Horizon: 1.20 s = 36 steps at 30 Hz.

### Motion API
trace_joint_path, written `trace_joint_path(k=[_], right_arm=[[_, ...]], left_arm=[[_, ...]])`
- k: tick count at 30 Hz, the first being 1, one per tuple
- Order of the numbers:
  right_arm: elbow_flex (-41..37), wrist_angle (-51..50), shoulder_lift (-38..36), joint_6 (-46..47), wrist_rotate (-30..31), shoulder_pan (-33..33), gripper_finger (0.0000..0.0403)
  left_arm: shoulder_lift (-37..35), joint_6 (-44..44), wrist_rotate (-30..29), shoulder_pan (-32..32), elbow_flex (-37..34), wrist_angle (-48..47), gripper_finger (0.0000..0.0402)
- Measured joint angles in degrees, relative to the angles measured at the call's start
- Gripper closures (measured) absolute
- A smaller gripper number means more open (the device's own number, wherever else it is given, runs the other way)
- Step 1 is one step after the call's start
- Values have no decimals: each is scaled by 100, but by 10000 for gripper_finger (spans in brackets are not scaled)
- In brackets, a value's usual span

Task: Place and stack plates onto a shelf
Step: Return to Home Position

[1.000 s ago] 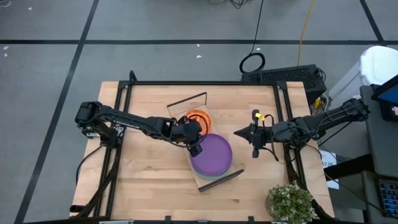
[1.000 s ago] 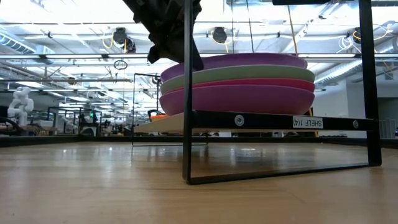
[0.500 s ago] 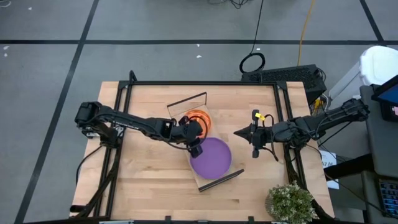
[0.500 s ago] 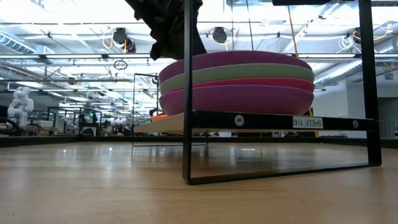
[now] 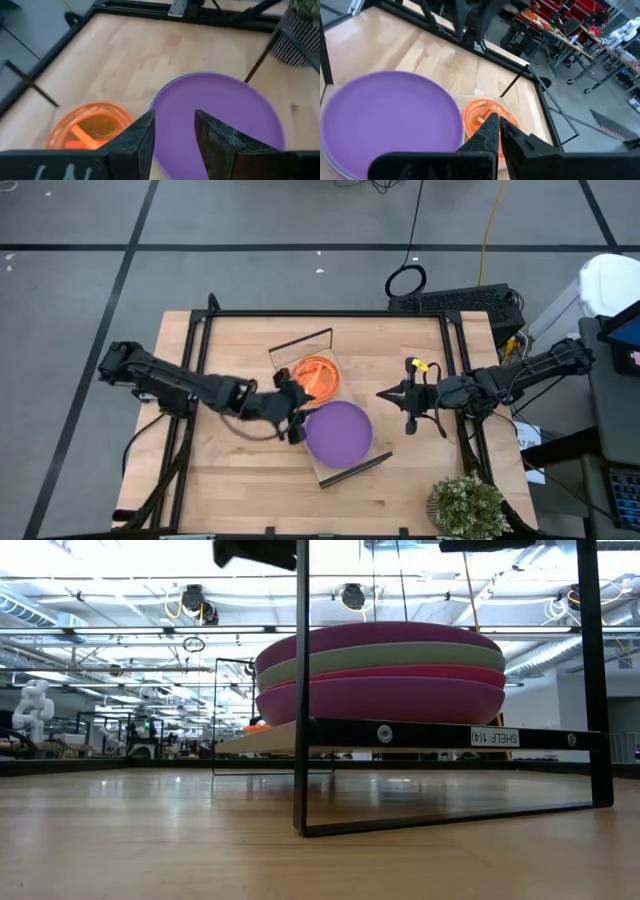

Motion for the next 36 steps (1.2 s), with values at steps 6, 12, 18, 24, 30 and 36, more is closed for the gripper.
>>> trace_joint_path(k=[6,12,18,24,30,36], right_arm=[[0,28,-1,383,-49,-2,403],[0,27,-2,640,-621,-2,403],[-480,617,-42,694,-774,-2,403],[-1294,1780,-204,201,-770,-28,403],[-1801,2091,-601,187,-781,-223,403],[-2265,2089,-1055,379,-1196,-335,403]], left_arm=[[-87,520,-419,-647,-5,-92,281],[-268,733,-369,-761,-492,4,334],[-1214,813,-135,-758,-1599,726,367],[-2644,827,46,-745,-2929,1474,386],[-3933,696,197,-741,-3907,1442,397],[-4890,1078,182,-723,-4745,1832,398]])
